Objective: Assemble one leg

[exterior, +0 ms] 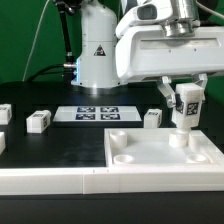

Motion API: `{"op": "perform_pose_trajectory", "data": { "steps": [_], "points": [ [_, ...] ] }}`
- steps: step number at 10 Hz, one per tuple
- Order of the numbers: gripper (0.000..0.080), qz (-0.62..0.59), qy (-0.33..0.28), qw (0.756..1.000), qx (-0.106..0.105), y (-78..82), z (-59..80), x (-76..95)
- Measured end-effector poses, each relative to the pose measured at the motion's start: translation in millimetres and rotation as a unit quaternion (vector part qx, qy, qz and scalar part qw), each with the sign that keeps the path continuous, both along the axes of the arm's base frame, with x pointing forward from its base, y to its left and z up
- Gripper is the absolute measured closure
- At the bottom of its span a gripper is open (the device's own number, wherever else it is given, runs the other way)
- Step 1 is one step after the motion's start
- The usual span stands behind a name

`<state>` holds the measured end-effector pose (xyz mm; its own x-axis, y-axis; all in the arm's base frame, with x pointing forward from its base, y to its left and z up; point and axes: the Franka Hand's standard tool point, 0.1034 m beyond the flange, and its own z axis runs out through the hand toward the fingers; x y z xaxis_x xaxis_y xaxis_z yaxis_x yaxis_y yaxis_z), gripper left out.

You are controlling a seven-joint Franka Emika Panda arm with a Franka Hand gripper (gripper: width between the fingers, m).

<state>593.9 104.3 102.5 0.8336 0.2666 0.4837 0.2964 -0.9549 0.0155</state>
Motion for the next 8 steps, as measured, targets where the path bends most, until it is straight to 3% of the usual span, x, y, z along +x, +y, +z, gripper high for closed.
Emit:
{"op": "perform_pose_trajectory", "data": {
  "steps": [2, 6, 8],
  "points": [
    [0.0509, -0.002, -0.004, 1.0, 0.003, 0.8, 1.6, 17.7],
    [0.0509, -0.003, -0.001, 1.0, 0.006, 5.3, -14.0, 21.7],
    [0.0509, -0.004, -0.014, 1.0, 0.009, 6.3, -16.3, 31.8]
  ]
}}
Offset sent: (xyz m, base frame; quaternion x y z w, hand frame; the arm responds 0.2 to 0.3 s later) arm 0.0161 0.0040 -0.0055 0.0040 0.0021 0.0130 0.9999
